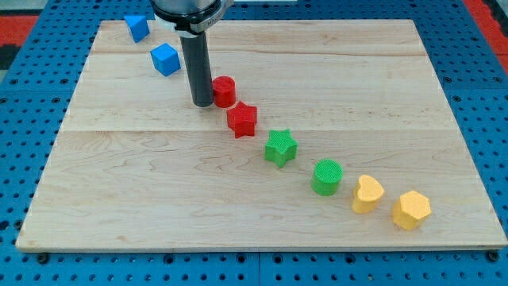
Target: Move the cube diagonally to the red circle
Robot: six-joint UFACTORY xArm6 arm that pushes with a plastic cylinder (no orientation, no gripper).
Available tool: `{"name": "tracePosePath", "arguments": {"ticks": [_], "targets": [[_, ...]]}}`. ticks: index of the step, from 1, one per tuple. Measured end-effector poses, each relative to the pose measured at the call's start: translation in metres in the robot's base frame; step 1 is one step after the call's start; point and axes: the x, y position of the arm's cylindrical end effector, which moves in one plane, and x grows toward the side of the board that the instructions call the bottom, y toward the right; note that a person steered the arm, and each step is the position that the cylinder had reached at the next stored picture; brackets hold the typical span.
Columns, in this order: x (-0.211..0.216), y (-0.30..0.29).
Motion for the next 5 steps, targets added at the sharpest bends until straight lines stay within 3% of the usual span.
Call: {"name": "tracePosePath", "arguments": {"ticks": [2,5], "targets": [[0.052,-0.006],[0.061,0.059]]}}
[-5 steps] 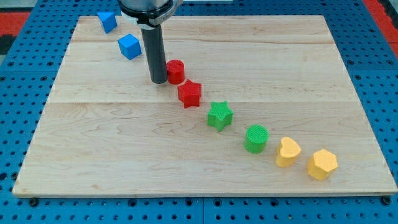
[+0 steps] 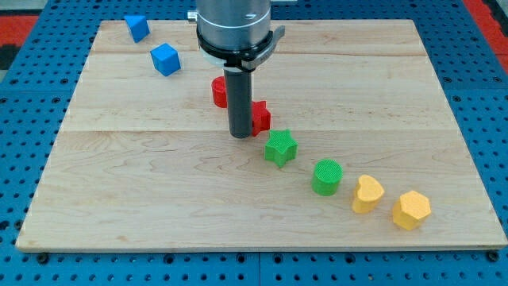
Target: Move the cube diagonally to the red circle
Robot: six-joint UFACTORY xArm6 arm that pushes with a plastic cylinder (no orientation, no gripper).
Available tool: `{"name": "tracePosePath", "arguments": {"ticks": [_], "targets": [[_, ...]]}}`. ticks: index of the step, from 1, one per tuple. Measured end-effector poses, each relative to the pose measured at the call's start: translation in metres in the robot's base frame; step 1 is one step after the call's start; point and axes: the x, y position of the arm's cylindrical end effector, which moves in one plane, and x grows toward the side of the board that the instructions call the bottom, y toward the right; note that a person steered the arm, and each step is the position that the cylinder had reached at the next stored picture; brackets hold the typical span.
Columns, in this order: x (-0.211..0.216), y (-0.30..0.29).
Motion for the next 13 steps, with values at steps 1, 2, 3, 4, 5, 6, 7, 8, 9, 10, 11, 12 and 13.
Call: {"name": "tracePosePath", "arguments": {"ticks": [1,2,3,4,5,6,7,8,9,10,11,12,13], "targets": [[-0.002,-0.043],[-0.037,-0.097],[-0.088,-0.116],[-0.130,-0.122],[-0.150,-0.134],[-0.150,-0.187],[-0.178,-0.231],[-0.193,-0.213],[-0.193,-0.183],[-0.183,-0.158],[-0.159,-0.153],[-0.146,-0.153],[-0.176,-0.184]]}}
